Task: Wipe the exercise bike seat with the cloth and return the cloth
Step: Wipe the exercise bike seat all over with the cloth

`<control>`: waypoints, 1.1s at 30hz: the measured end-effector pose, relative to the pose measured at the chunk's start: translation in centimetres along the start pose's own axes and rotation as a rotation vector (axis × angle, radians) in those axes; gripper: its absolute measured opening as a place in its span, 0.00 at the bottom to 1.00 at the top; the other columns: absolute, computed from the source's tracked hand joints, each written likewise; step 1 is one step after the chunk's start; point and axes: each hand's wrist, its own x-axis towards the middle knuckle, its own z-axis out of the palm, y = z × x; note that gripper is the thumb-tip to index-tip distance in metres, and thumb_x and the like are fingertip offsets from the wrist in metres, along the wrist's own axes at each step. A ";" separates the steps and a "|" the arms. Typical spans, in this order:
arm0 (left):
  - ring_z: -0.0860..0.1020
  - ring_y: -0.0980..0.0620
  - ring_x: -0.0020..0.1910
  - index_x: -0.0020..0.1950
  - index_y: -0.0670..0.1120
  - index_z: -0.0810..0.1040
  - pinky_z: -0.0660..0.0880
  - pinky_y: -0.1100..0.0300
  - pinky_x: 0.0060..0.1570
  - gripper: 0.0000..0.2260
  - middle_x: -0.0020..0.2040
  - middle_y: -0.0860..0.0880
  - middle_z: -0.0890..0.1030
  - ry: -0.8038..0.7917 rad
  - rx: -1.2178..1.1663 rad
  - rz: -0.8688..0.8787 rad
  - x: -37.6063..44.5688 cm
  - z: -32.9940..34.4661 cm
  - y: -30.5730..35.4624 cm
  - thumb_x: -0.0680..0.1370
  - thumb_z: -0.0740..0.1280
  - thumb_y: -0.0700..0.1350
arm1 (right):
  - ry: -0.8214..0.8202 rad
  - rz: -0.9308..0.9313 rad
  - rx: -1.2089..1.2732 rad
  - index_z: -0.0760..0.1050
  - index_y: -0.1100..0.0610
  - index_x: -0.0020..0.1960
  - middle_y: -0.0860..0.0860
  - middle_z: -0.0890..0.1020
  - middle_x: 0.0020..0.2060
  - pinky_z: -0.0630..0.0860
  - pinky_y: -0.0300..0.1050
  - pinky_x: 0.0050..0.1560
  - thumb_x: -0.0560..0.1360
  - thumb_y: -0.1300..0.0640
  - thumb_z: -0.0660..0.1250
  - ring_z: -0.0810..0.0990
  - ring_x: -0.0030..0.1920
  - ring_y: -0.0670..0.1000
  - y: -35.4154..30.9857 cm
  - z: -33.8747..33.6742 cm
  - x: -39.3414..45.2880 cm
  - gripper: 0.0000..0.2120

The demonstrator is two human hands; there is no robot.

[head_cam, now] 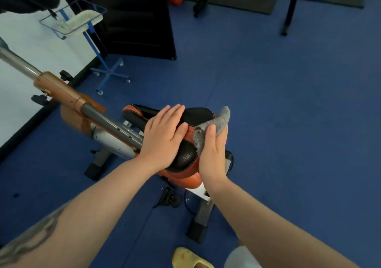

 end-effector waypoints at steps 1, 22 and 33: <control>0.48 0.60 0.74 0.75 0.54 0.57 0.43 0.60 0.68 0.22 0.76 0.57 0.57 -0.058 -0.034 0.037 0.0 -0.3 -0.4 0.81 0.50 0.54 | 0.002 -0.011 0.017 0.45 0.46 0.79 0.42 0.55 0.78 0.54 0.50 0.77 0.84 0.51 0.51 0.54 0.77 0.40 0.3 0.2 -0.8 0.27; 0.49 0.58 0.74 0.75 0.51 0.55 0.43 0.57 0.69 0.22 0.76 0.55 0.56 -0.064 -0.019 0.129 -0.1 -0.5 -1.1 0.81 0.49 0.51 | 0.166 -0.138 0.105 0.39 0.38 0.77 0.42 0.52 0.79 0.57 0.54 0.76 0.80 0.45 0.53 0.54 0.77 0.43 3.7 4.7 -7.9 0.32; 0.53 0.57 0.74 0.74 0.51 0.59 0.47 0.56 0.70 0.20 0.75 0.54 0.61 0.036 -0.018 0.111 -0.2 0.0 -0.8 0.82 0.50 0.50 | 0.167 -0.125 -0.061 0.42 0.40 0.78 0.35 0.50 0.78 0.52 0.48 0.77 0.82 0.48 0.50 0.50 0.76 0.35 1.6 3.3 -5.4 0.28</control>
